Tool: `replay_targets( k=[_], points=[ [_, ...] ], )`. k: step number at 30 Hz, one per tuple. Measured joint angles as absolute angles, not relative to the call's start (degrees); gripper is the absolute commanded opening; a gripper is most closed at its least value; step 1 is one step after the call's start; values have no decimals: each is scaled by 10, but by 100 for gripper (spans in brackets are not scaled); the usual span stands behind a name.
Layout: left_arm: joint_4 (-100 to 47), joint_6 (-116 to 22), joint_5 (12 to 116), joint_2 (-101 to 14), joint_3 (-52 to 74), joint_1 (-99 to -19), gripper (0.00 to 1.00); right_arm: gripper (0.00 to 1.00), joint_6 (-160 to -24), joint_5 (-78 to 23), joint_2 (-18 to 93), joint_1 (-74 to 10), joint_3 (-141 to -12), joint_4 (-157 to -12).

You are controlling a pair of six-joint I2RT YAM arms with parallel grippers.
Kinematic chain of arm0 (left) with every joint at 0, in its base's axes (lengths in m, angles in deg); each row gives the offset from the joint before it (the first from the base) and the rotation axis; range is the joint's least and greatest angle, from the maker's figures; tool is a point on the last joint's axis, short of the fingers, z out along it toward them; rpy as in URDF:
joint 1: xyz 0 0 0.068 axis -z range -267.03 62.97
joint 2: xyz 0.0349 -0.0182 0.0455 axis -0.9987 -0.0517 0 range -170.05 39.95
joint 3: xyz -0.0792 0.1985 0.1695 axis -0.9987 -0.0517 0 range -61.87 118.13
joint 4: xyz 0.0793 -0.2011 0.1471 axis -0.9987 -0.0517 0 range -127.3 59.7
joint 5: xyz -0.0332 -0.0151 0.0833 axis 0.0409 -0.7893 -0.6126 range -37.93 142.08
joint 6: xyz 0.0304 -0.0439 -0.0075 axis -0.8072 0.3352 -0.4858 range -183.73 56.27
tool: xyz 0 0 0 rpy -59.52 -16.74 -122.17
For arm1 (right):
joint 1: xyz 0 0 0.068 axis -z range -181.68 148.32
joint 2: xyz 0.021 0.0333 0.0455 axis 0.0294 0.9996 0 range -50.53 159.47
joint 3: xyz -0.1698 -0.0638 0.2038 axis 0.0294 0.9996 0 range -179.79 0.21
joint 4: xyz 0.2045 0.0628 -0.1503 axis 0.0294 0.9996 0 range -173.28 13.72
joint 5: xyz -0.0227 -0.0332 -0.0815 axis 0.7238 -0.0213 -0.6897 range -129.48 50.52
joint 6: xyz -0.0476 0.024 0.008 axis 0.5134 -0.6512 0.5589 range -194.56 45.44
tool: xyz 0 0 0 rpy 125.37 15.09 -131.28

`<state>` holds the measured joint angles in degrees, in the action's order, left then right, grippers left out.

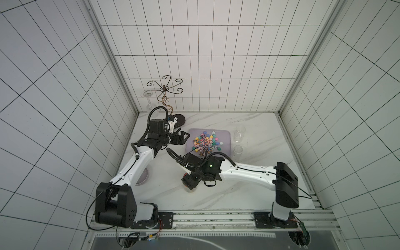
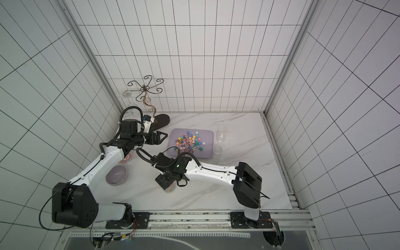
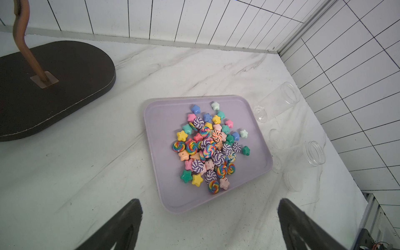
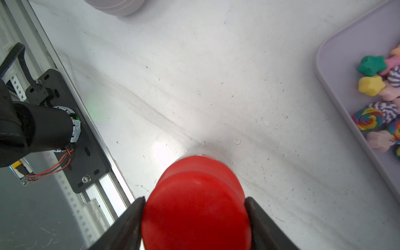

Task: Pour the candies out of the jar
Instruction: Pick up the jar from the center of the board.

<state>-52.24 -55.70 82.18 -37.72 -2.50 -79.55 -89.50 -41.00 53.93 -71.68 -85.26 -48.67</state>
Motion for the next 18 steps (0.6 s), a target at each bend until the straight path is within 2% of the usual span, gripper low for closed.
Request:
replay_targets(
  k=[8,18],
  points=[
    [-523,-556,824,-378,-25,-795,97,51,-895,-408,536,-717,-850,-487],
    [-523,-556,826,-378,-25,-796,97,50,-895,-414,482,-706,-842,-463]
  ],
)
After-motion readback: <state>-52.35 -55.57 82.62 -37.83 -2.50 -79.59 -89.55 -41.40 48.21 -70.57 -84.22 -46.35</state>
